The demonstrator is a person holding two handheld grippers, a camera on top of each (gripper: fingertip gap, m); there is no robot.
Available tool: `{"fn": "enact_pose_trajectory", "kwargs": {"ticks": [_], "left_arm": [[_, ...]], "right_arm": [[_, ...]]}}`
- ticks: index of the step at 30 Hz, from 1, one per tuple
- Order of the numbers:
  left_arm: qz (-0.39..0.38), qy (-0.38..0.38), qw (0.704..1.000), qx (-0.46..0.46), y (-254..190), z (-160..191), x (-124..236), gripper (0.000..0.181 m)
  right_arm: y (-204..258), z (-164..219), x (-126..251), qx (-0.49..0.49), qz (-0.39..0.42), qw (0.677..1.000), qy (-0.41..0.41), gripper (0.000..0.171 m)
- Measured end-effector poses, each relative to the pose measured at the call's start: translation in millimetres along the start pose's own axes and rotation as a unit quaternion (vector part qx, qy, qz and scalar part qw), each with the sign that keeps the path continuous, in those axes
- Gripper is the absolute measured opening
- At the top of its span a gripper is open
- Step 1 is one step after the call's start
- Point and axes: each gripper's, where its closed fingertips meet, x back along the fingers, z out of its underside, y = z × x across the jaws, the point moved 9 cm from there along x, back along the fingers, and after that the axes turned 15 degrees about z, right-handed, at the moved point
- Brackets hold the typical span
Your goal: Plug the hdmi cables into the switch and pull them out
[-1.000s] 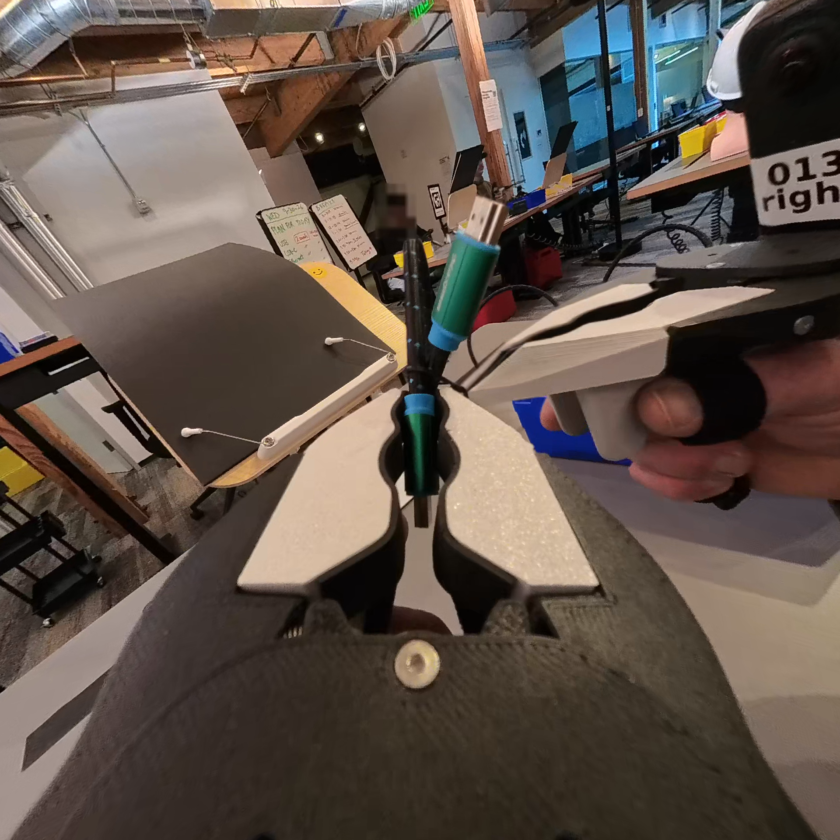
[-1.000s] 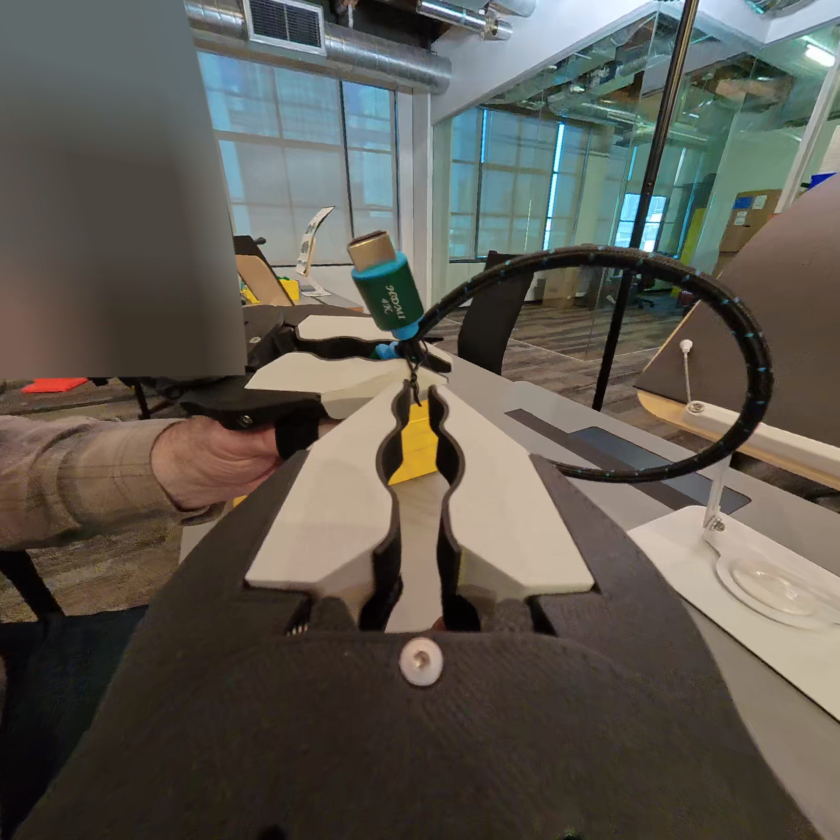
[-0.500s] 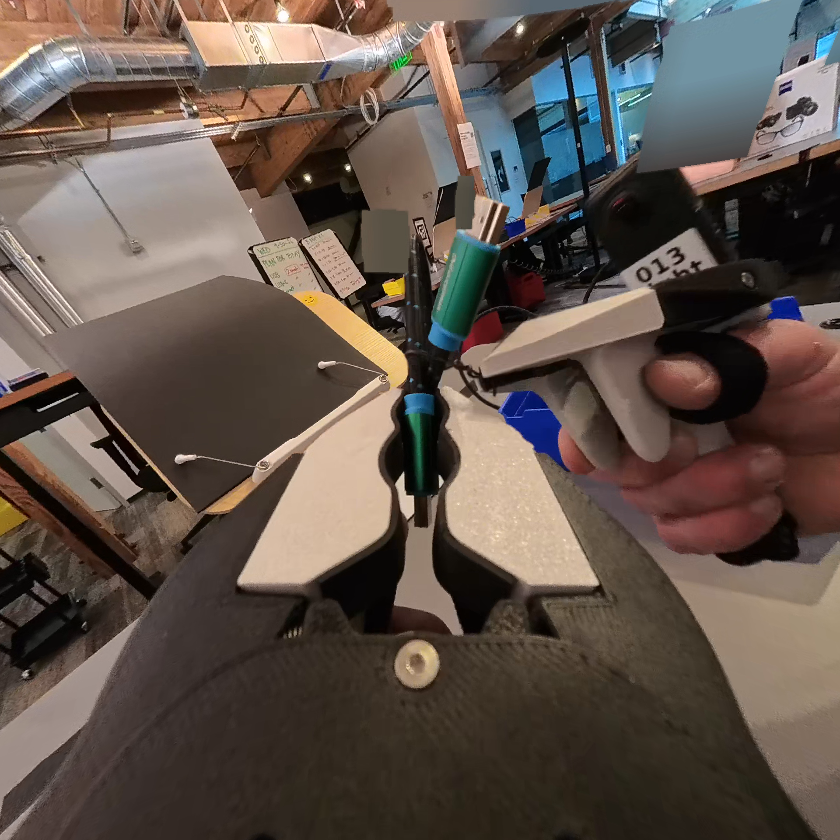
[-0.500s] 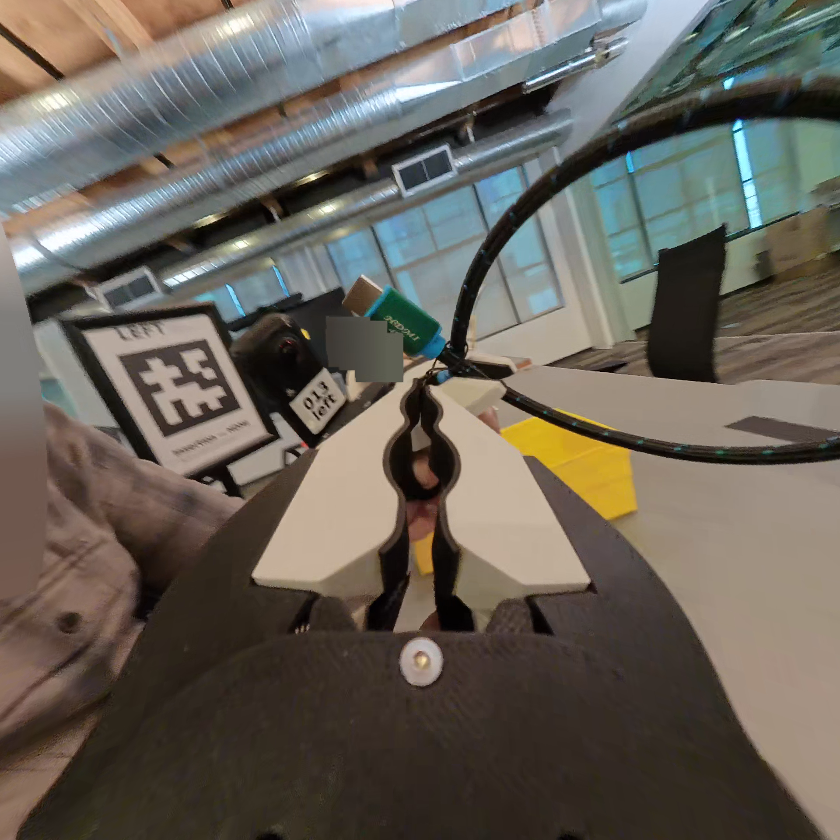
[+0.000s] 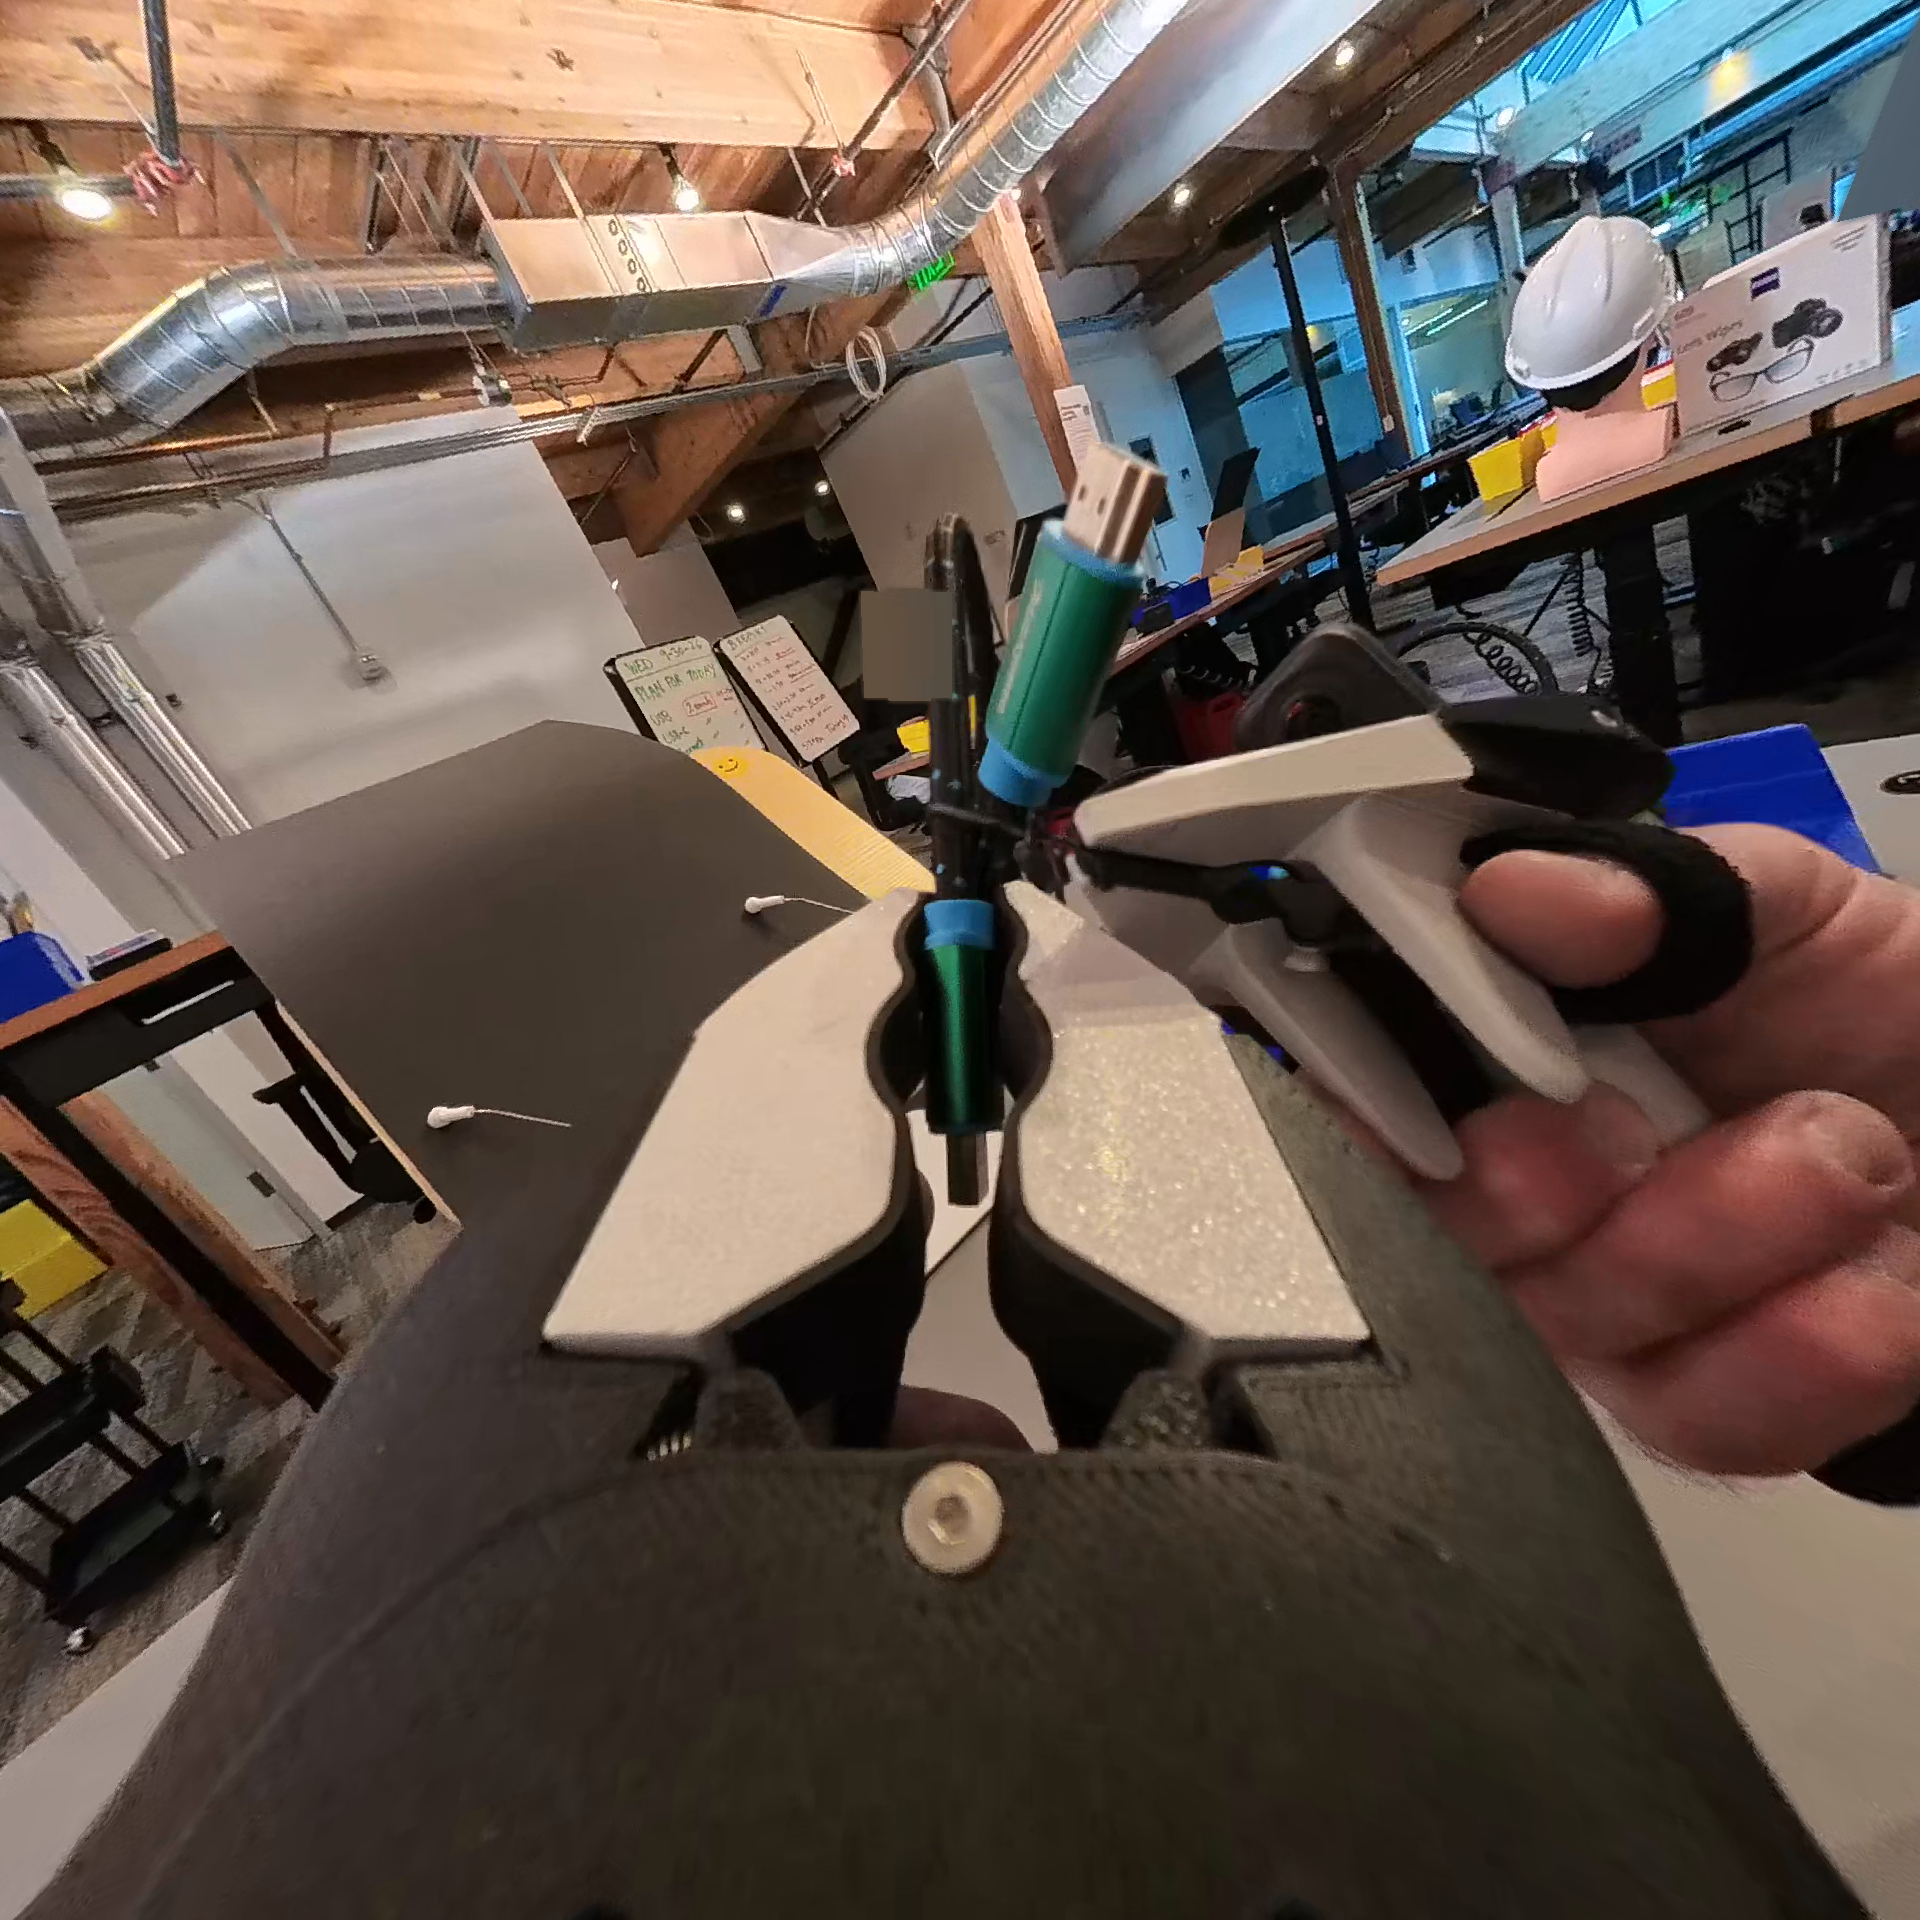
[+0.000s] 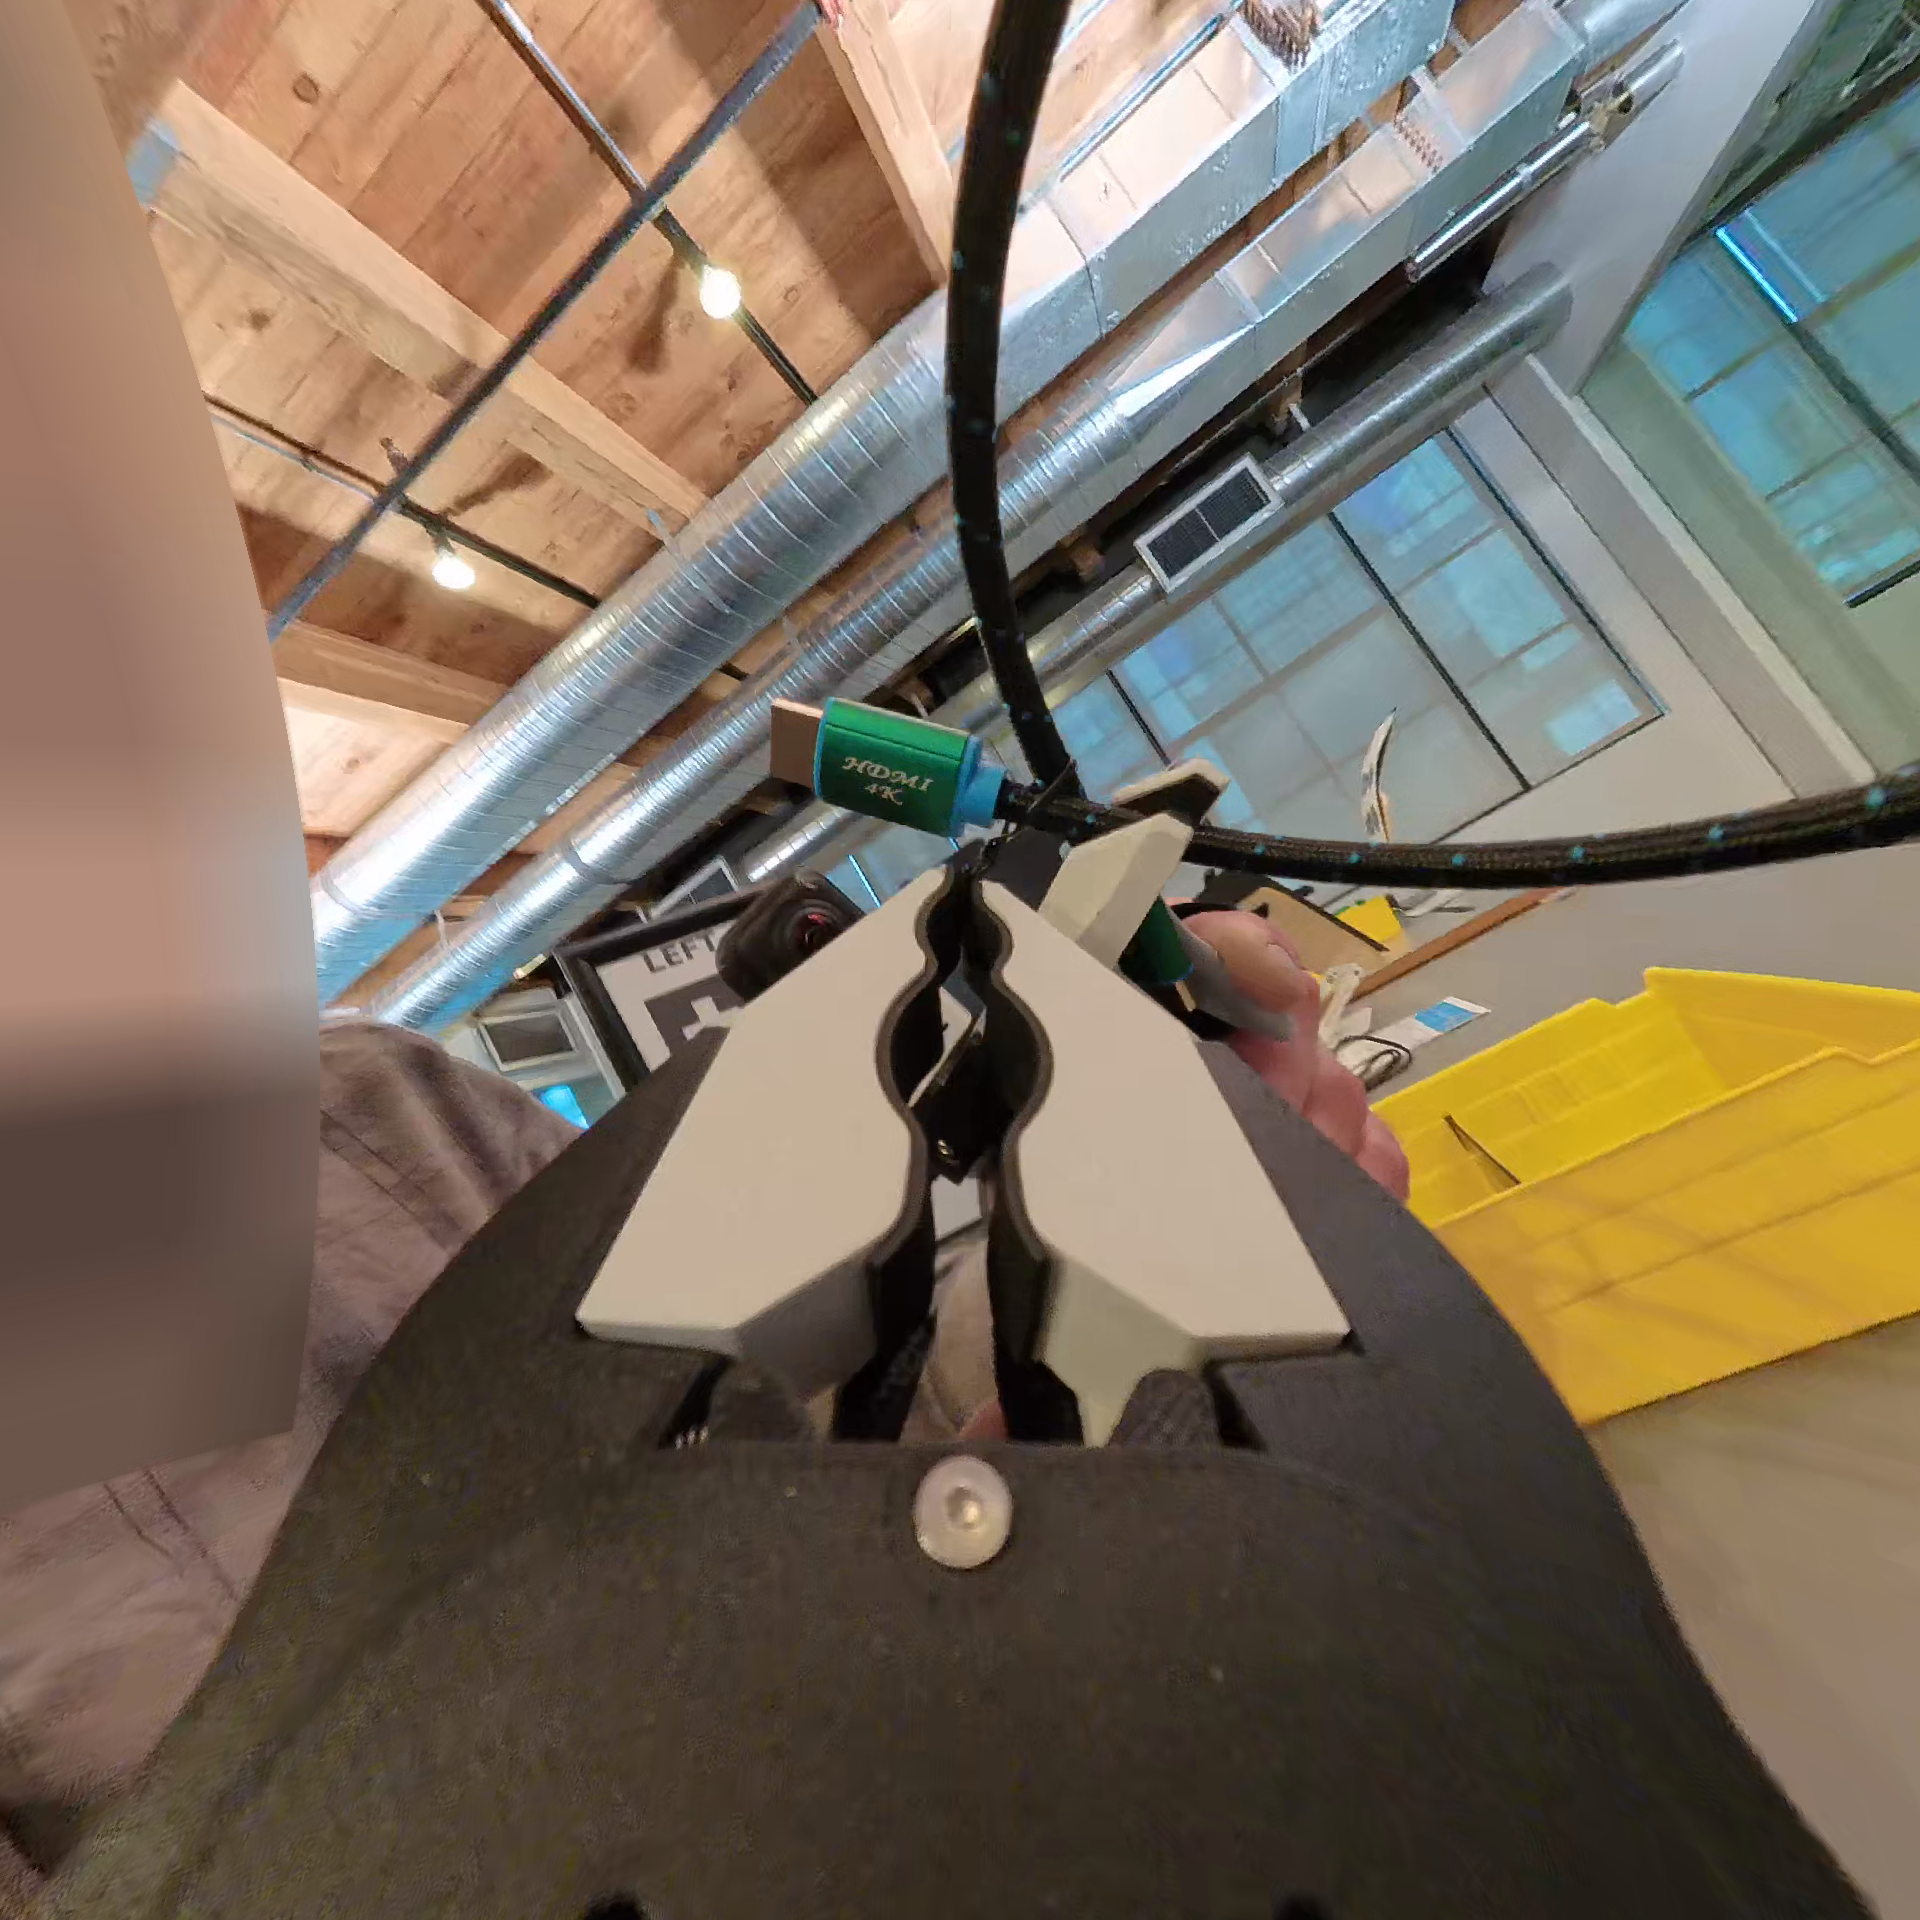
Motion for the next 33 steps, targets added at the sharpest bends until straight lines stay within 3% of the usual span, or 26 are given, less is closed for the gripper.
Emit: {"fn": "enact_pose_trajectory", "kwargs": {"ticks": [4,9,16,23,25,29,33], "left_arm": [[-0.014,0.029,0.999,-0.007,-0.1,2.0,-2.2,0.008],[-0.04,0.07,0.996,-0.024,1.3,5.0,-5.3,0.008],[-0.066,0.115,0.989,-0.068,-3.2,5.6,-9.9,0.008],[-0.104,0.158,0.973,-0.132,-8.1,5.2,-12.6,0.008],[-0.11,0.164,0.971,-0.135,-7.2,4.9,-12.3,0.008],[-0.113,0.17,0.97,-0.135,-5.5,4.7,-12.0,0.008],[-0.107,0.16,0.976,-0.107,-3.9,4.9,-11.2,0.008]], "right_arm": [[0.1,-8.6,6.2,0.105,0.061,0.992,0.037,0.0],[6.4,-20.3,14.8,0.262,0.155,0.947,0.105,0.008],[13.6,-24.6,13.7,0.36,0.241,0.897,0.089,0.015],[11.1,-20.9,7.9,0.344,0.288,0.89,0.076,0.009],[11.6,-20.5,7.4,0.345,0.29,0.89,0.07,0.0],[13.5,-20.4,6.8,0.355,0.295,0.885,0.066,0.0],[10.9,-23.0,9.4,0.294,0.258,0.918,0.057,0.0]]}}
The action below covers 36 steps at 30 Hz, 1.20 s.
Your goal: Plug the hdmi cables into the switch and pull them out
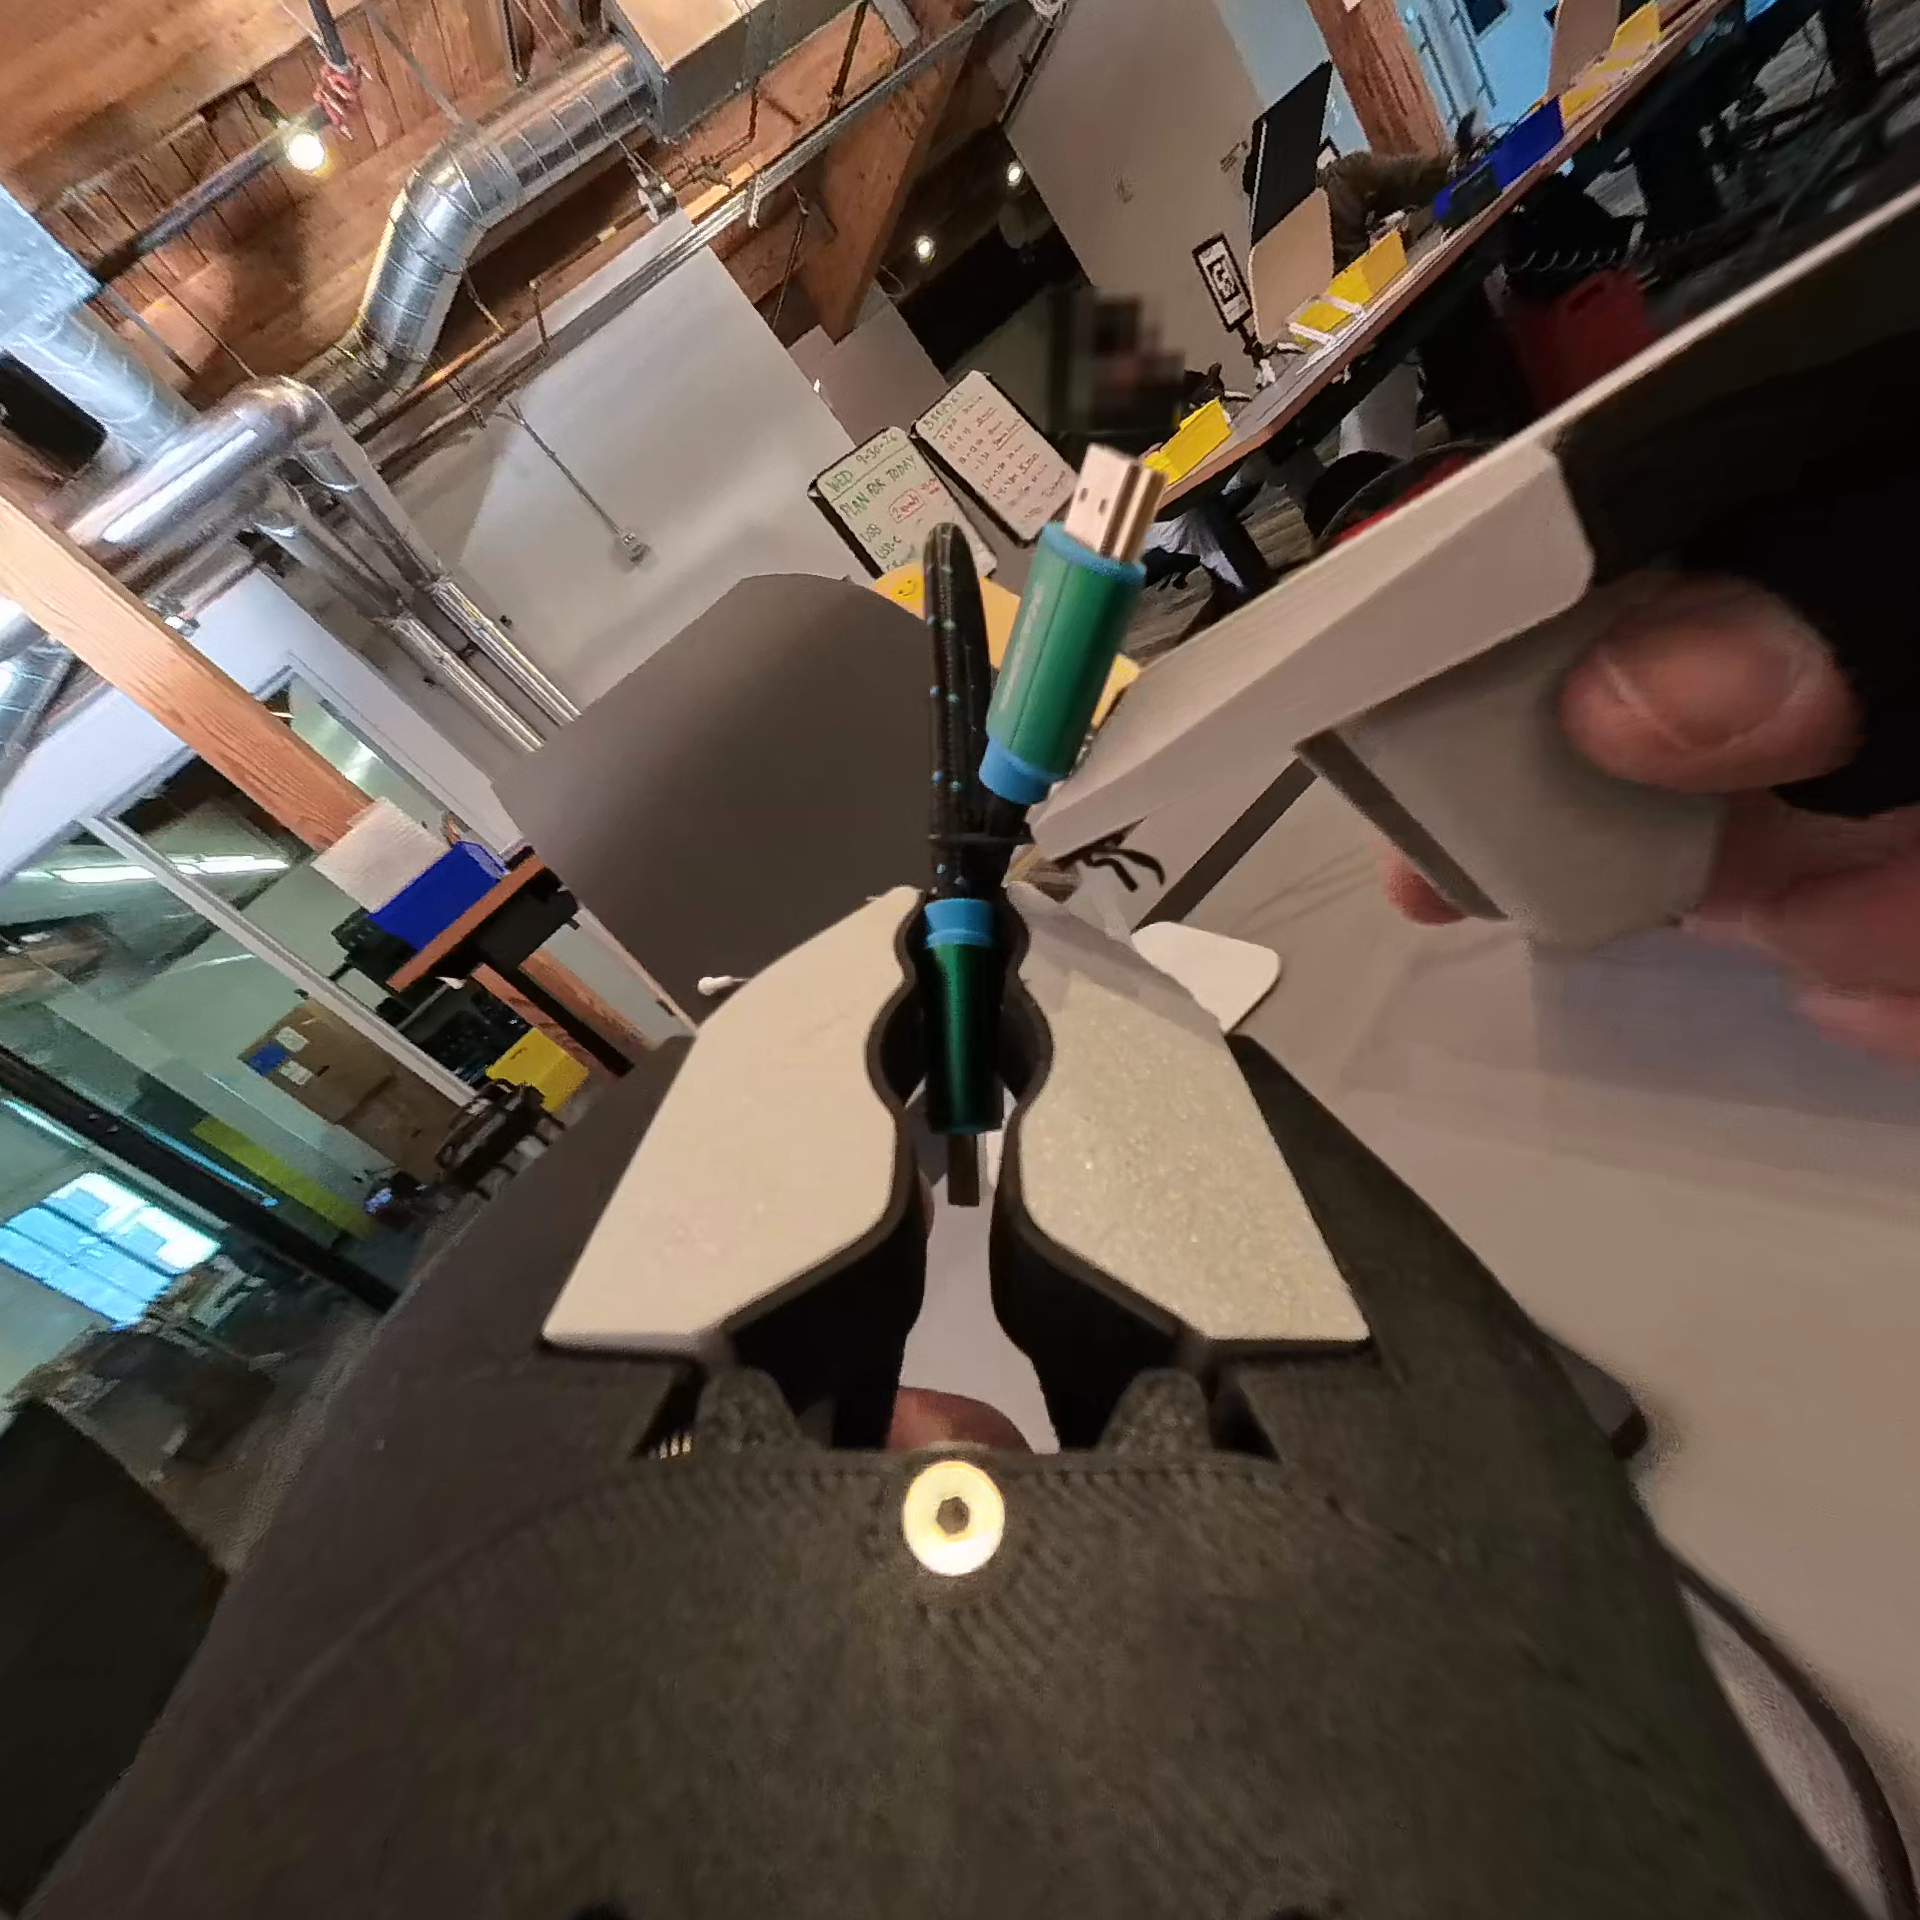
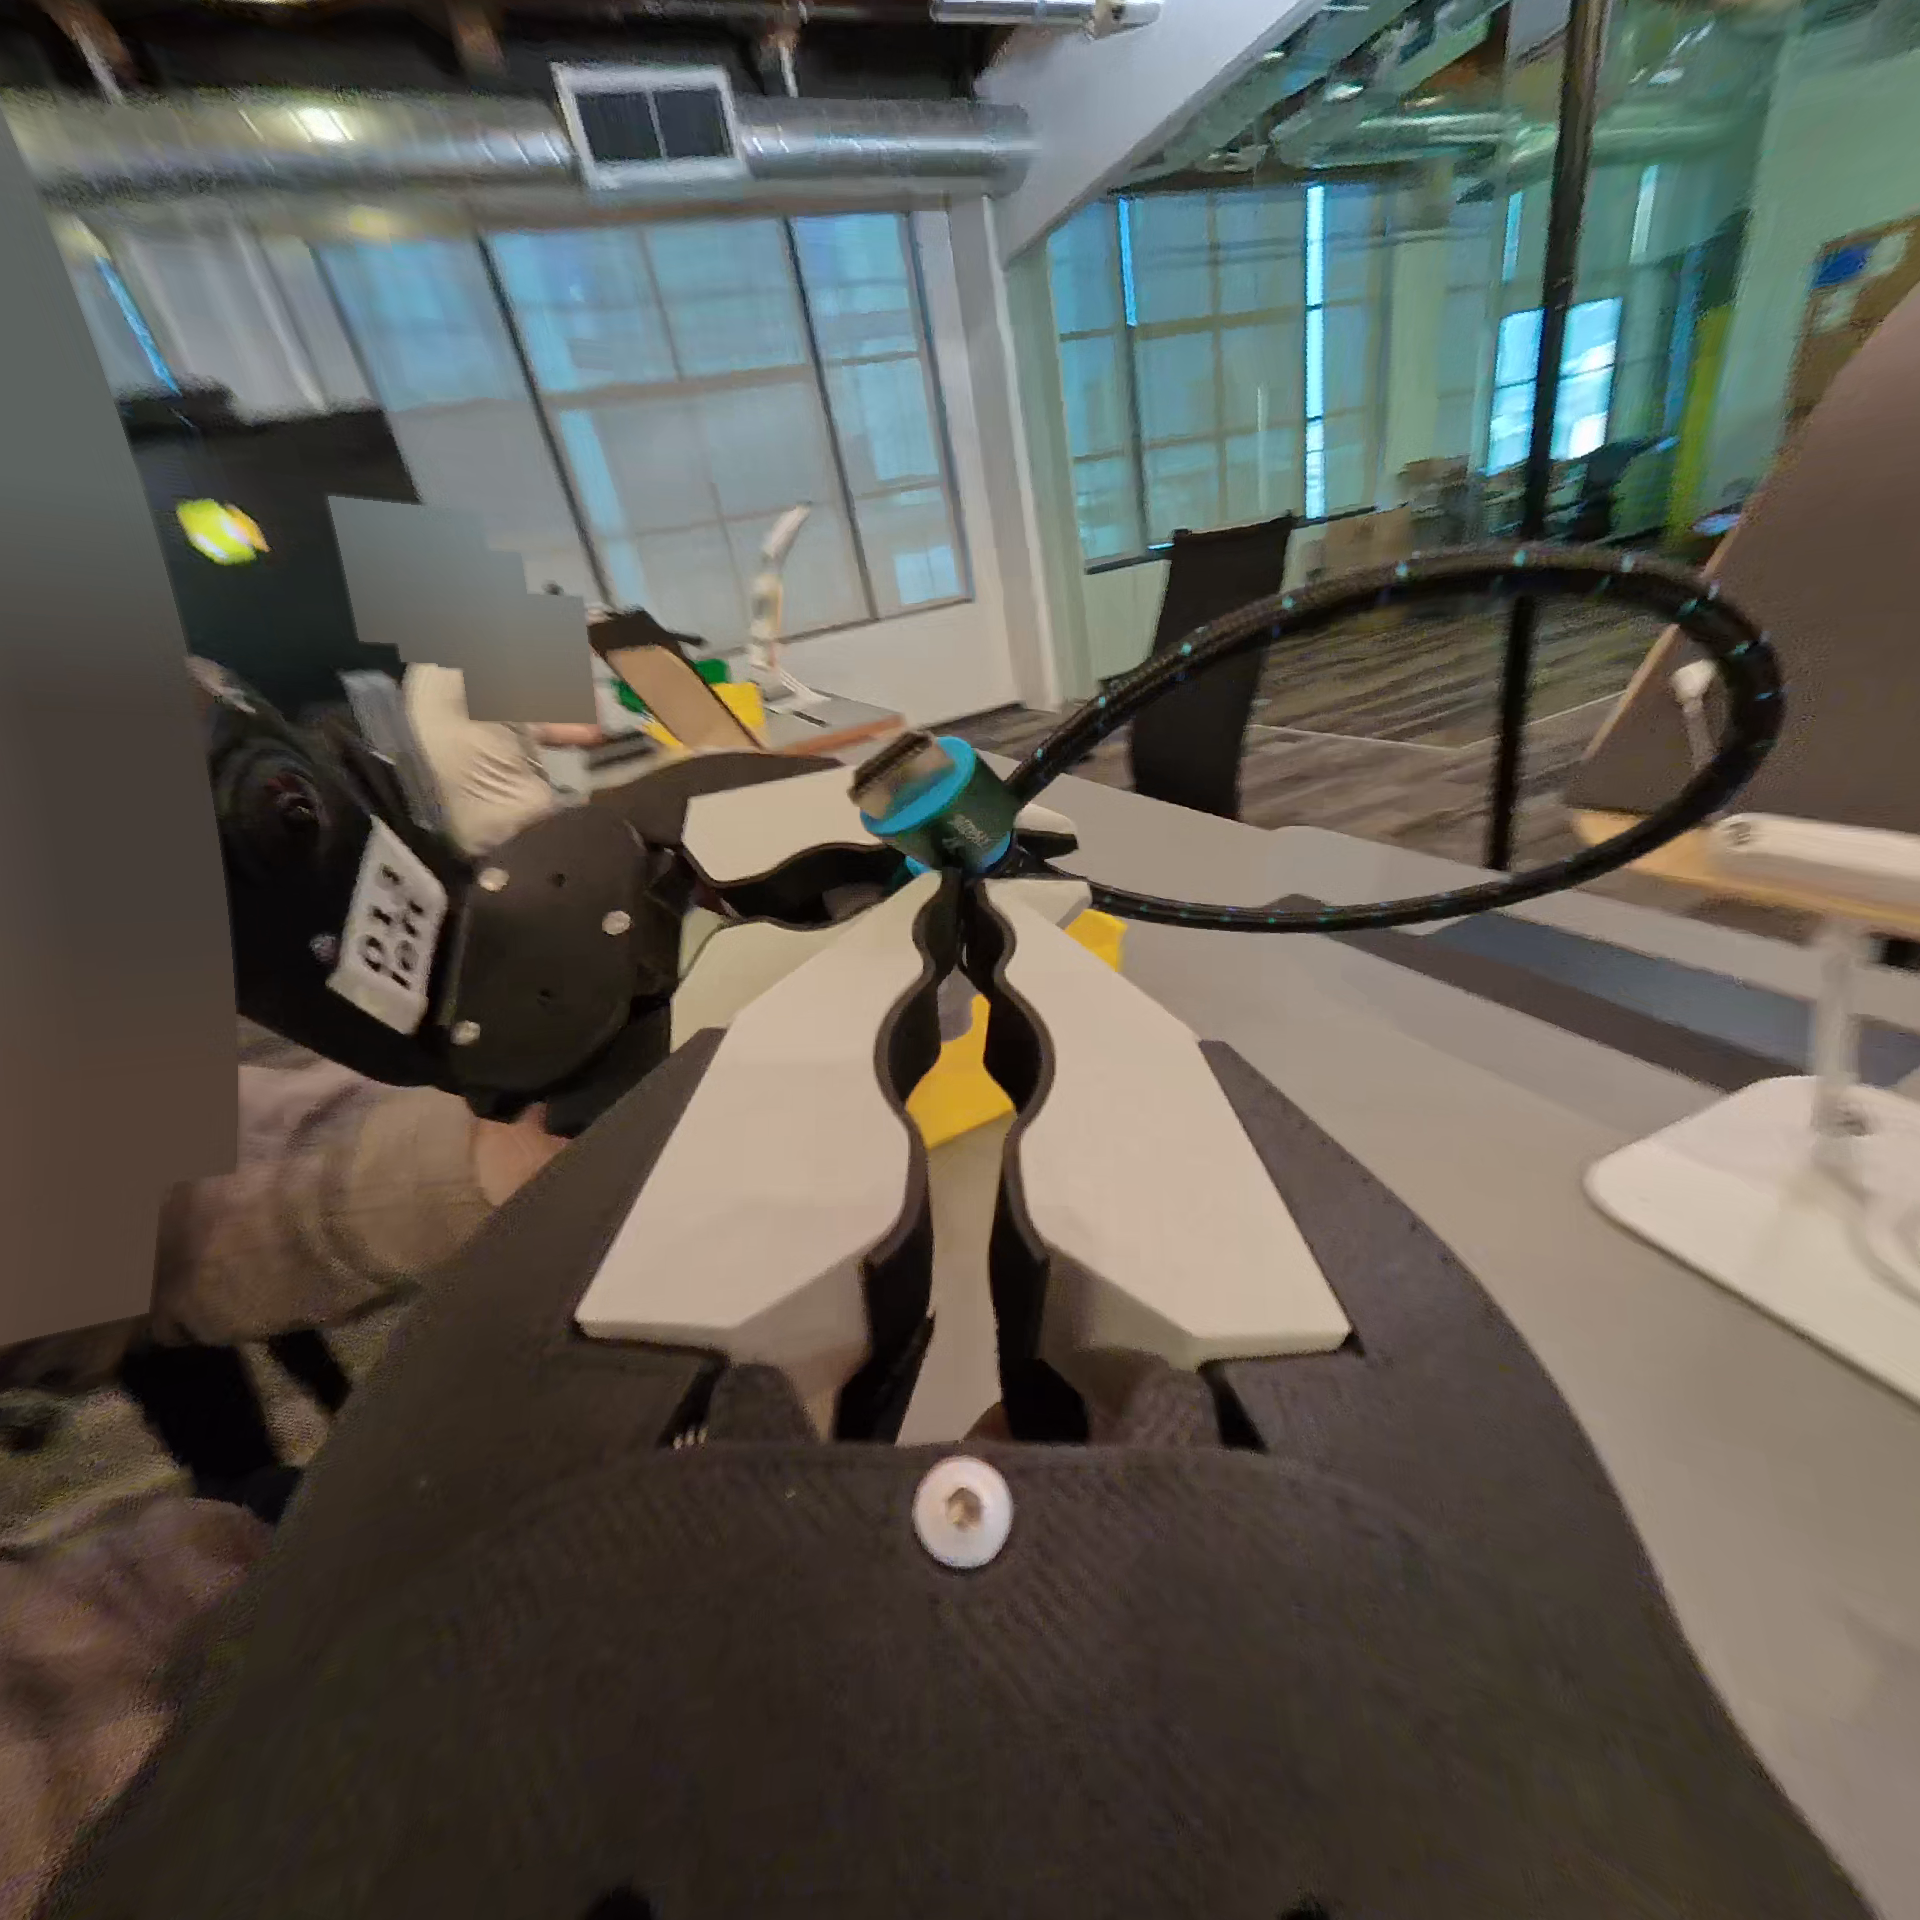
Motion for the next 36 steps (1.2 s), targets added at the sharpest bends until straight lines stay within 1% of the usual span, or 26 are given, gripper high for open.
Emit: {"fn": "enact_pose_trajectory", "kwargs": {"ticks": [3,5,6,7,10,14,17,18,20,21,26,29,30,31,32,34,35,36], "left_arm": [[0.015,-0.025,0.999,0.038,0.6,-1.1,1.1,0.008],[0.019,-0.042,0.998,0.051,1.6,-1.1,1.3,0.008],[0.022,-0.044,0.997,0.06,2.0,0.0,1.2,0.008],[0.028,-0.049,0.995,0.077,2.5,1.8,1.4,0.008],[0.042,-0.058,0.991,0.11,3.2,4.1,1.4,0.008],[0.07,-0.076,0.981,0.164,3.9,5.1,0.5,0.008],[0.092,-0.093,0.972,0.198,5.0,4.6,1.4,0.009],[0.1,-0.096,0.969,0.205,4.9,3.6,1.2,0.009],[0.108,-0.105,0.966,0.21,3.5,2.3,1.0,0.009],[0.108,-0.103,0.966,0.211,2.7,2.3,0.4,0.009],[0.126,-0.109,0.961,0.219,2.1,2.4,0.0,0.008],[0.141,-0.117,0.953,0.24,1.0,3.4,-0.4,0.008],[0.145,-0.118,0.95,0.249,0.6,3.3,-0.8,0.007],[0.151,-0.118,0.947,0.259,0.4,3.7,-1.4,0.008],[0.153,-0.119,0.944,0.269,0.3,5.2,-1.9,0.008],[0.16,-0.123,0.937,0.284,0.4,5.5,-2.2,0.008],[0.161,-0.123,0.938,0.281,0.4,4.3,-2.1,0.008],[0.163,-0.129,0.937,0.28,0.4,2.8,-1.2,0.008]], "right_arm": [[-6.0,2.5,-0.8,-0.111,-0.067,0.991,-0.006,0.0],[-9.1,7.6,-3.7,-0.21,-0.114,0.971,-0.011,0.0],[-9.7,10.9,-5.6,-0.245,-0.13,0.961,-0.012,0.0],[-9.5,13.1,-7.2,-0.259,-0.139,0.956,-0.009,0.0],[-10.0,13.1,-7.2,-0.252,-0.14,0.958,0.0,0.0],[-11.4,10.4,-4.9,-0.223,-0.136,0.965,0.003,0.0],[-11.2,5.1,-2.0,-0.166,-0.128,0.978,0.004,0.0],[-12.1,4.6,-1.0,-0.164,-0.132,0.978,0.003,0.0],[-15.8,5.4,0.0,-0.193,-0.149,0.97,-0.002,0.0],[-17.2,6.9,-0.3,-0.195,-0.145,0.97,-0.004,0.0],[-16.9,4.3,1.5,-0.156,-0.125,0.98,-0.002,0.0],[-16.2,1.4,4.1,-0.099,-0.116,0.988,-0.001,0.0],[-14.6,0.6,5.4,-0.048,-0.095,0.994,-0.004,0.0],[-11.1,-0.7,6.9,0.026,-0.062,0.998,-0.005,0.0],[-6.8,-3.1,8.3,0.089,-0.034,0.995,-0.003,0.0],[-1.1,-6.0,10.2,0.168,0.0,0.986,-0.005,0.0],[-0.6,-6.2,11.1,0.176,0.002,0.984,-0.008,0.0],[-1.9,-7.2,12.2,0.154,-0.01,0.988,-0.011,0.0]]}}
